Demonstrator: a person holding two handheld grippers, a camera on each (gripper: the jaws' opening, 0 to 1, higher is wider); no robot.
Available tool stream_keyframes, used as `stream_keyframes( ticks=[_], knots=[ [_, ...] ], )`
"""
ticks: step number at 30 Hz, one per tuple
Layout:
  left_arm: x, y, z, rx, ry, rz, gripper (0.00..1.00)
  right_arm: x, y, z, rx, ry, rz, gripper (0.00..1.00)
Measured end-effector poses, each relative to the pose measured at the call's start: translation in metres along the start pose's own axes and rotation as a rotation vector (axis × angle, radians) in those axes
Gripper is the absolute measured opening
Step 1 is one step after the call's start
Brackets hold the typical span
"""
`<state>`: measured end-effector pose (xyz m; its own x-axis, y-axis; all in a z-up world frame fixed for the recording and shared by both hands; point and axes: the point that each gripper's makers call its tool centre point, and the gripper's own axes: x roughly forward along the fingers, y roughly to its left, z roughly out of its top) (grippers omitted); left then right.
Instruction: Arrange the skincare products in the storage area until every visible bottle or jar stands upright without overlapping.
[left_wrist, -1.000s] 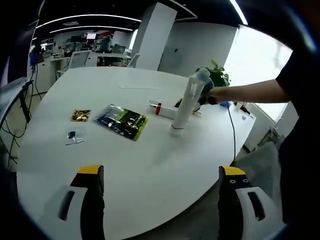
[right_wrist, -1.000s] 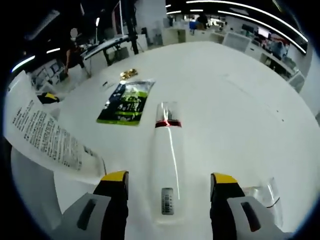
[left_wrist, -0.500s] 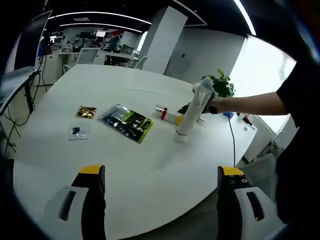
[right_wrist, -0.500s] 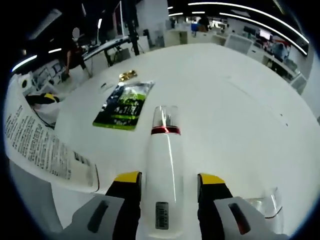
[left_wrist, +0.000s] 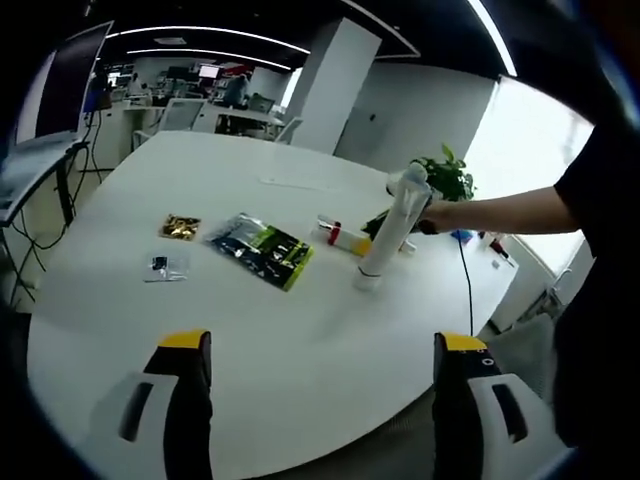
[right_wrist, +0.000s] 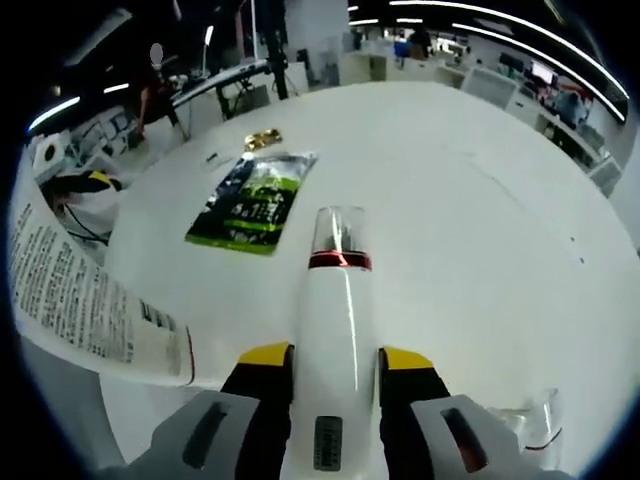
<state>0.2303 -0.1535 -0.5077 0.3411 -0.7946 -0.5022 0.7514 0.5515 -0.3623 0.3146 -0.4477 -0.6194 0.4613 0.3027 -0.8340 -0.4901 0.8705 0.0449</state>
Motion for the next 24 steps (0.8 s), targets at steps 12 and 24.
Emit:
stream_keyframes(
  ticks=[12,24],
  knots=[
    [0.0007,0.0005,-0.0011,0.006,0.009,0.007,0.82,0.0015,-0.0036,0.0005,-0.102,0.013,-0.025,0.24],
    [0.0001,-0.0001,-0.0033,0.027,0.019,0.011,0.8,0.0013,-0.0023,0.0018,0.016,-0.023,-0.025,0.22]
  ],
)
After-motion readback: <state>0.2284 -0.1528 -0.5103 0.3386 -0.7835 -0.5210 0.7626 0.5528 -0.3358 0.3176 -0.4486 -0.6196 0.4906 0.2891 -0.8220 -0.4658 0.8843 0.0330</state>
